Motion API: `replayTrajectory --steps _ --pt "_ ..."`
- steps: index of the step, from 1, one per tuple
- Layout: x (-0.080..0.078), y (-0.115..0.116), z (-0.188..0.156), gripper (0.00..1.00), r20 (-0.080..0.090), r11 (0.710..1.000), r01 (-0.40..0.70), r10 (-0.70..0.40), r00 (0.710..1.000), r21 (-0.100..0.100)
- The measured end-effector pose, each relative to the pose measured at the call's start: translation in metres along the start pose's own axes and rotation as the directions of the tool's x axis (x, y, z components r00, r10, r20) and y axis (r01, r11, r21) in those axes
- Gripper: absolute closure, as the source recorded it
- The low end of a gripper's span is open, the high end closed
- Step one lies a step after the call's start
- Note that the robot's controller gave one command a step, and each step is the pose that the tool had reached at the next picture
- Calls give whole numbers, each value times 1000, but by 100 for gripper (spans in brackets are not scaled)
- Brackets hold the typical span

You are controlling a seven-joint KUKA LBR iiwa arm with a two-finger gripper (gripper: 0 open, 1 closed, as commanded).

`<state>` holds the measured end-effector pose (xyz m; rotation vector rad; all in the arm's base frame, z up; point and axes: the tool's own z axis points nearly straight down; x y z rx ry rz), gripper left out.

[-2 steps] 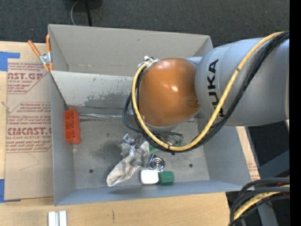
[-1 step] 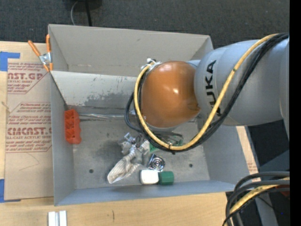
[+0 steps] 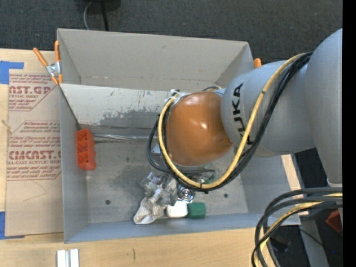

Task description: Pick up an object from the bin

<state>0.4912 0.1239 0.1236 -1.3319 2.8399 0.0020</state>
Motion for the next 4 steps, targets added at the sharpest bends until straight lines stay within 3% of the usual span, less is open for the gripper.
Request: replayTrajectory --steps 1,2,3,4 --pt "45 -42 51 100 16 990 140 -140 990 12" --pt "45 -42 51 100 16 990 140 -140 990 11" --pt "48 -33 8 100 11 989 146 -146 989 5" --pt "47 -33 -7 100 14 989 148 -148 989 7"
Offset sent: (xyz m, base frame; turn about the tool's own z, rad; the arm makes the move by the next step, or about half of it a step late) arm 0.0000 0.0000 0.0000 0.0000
